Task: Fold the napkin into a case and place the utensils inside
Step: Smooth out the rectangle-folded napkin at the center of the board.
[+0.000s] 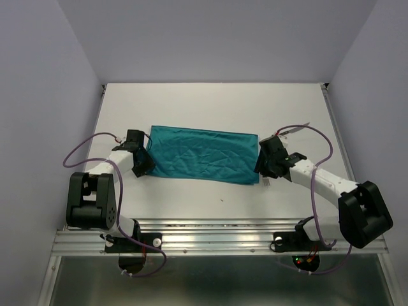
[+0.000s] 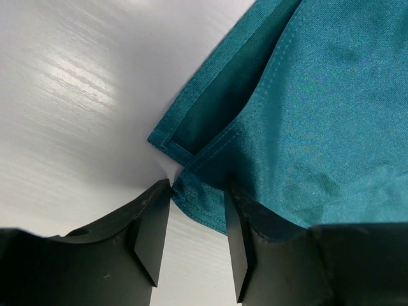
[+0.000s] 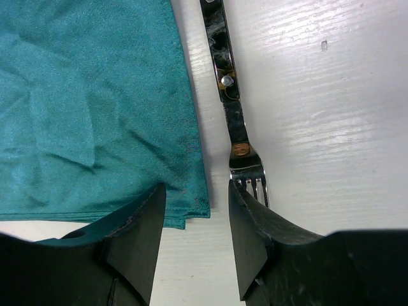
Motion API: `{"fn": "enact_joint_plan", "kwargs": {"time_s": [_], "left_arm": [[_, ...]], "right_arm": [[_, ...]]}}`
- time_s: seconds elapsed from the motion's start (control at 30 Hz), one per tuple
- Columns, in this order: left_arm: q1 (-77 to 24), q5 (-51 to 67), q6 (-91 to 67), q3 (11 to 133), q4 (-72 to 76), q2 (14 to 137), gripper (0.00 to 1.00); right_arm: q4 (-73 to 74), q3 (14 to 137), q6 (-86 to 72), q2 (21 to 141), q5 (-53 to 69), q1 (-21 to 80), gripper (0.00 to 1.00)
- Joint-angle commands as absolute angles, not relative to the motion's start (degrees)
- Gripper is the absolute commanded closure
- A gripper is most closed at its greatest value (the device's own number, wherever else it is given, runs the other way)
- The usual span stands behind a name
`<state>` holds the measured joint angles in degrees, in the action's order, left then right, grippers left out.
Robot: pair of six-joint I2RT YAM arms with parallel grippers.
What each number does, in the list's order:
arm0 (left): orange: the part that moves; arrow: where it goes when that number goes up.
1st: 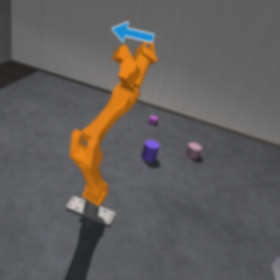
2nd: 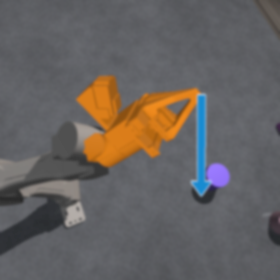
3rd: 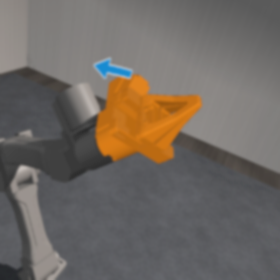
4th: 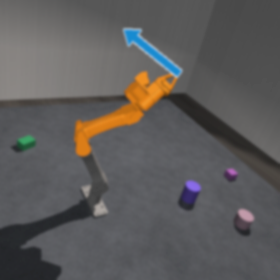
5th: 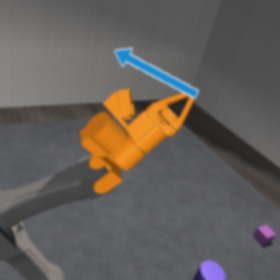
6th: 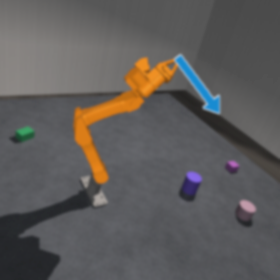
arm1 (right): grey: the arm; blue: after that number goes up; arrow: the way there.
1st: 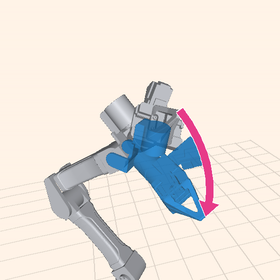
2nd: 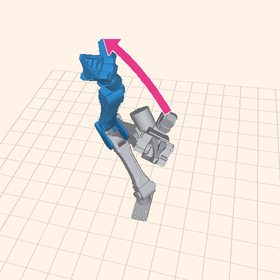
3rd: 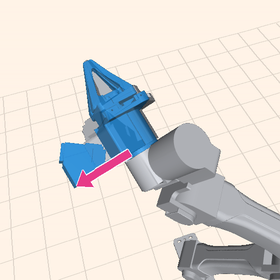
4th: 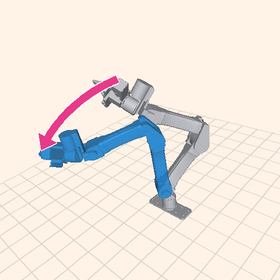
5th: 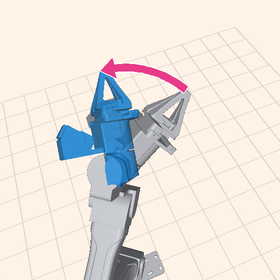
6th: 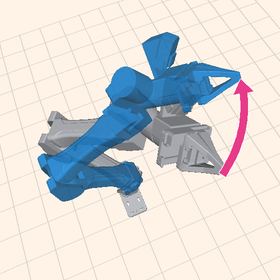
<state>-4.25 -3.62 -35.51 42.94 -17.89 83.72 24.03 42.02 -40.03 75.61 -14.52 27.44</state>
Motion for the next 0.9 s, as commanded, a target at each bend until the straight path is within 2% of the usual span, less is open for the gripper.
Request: {"fn": "enact_joint_plan", "kwargs": {"time_s": [0.0,0.17,0.47,0.6,0.7,0.8,0.87], "left_arm": [[-5.62,-8.26,-36.3,43.15,-21.18,84.03,0.49],[-5.8,-9.05,-36.65,43.68,-21.97,82.8,0.41],[-6.33,-10.11,-36.83,43.33,-23.29,81.83,0.42],[-6.42,-10.02,-36.91,43.33,-22.5,83.49,0.49],[-6.5,-9.67,-36.74,43.33,-21.71,85.51,0.6],[-6.59,-9.23,-36.83,43.5,-21.27,86.31,0.75],[-6.59,-9.05,-36.83,43.94,-21.44,86.22,0.91]], "right_arm": [[24.08,41.84,-40.61,73.57,-14.94,27.33,0.5],[24.43,42.45,-40.69,73.74,-15.03,27.33,0.5],[24.43,42.71,-40.61,74.62,-15.12,27.33,0.5],[24.43,43.41,-40.43,75.32,-15.12,27.33,0.5],[24.35,43.68,-40.34,75.5,-15.21,27.33,0.5],[24.43,43.59,-40.43,75.59,-15.03,27.33,0.5],[24.43,43.16,-40.6,75.5,-14.85,27.33,0.5]]}}
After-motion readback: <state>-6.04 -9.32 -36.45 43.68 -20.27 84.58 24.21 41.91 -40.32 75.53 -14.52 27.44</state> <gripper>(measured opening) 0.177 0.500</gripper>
